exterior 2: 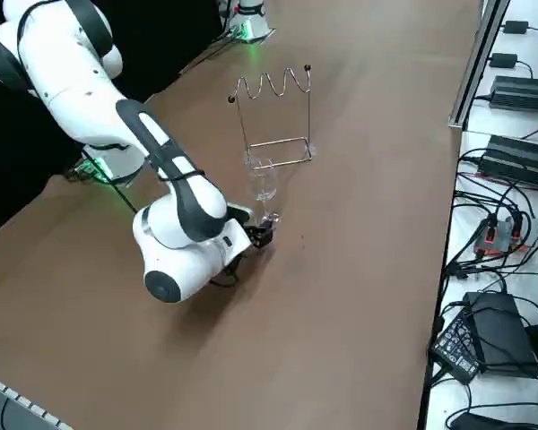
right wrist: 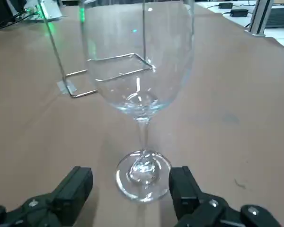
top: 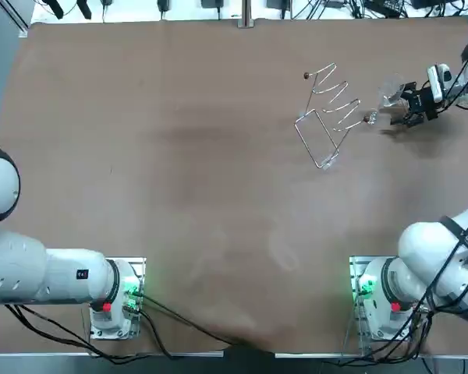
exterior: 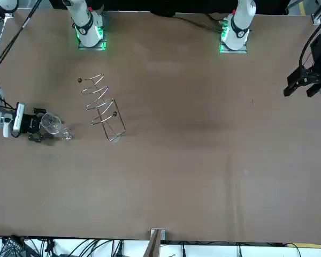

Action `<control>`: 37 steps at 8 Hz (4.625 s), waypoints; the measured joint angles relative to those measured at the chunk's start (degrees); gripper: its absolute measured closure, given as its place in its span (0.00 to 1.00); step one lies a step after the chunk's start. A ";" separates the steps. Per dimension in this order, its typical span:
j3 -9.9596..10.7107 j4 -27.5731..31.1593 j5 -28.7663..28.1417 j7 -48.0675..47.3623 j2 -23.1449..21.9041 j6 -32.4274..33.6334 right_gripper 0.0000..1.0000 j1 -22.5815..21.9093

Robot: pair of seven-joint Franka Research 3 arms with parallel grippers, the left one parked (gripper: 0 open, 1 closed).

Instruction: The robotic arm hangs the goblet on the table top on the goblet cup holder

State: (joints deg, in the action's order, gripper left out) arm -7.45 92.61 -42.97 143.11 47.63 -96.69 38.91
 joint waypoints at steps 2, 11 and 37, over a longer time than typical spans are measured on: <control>-0.02 0.18 -1.09 0.00 0.62 -0.86 0.00 -0.99; -0.04 1.45 -1.75 1.66 0.90 -2.87 0.00 -3.27; 0.02 1.39 -2.99 1.49 0.44 -3.22 0.87 -3.22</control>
State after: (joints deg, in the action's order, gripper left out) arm -7.43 94.00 -45.97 144.60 48.07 -99.91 35.69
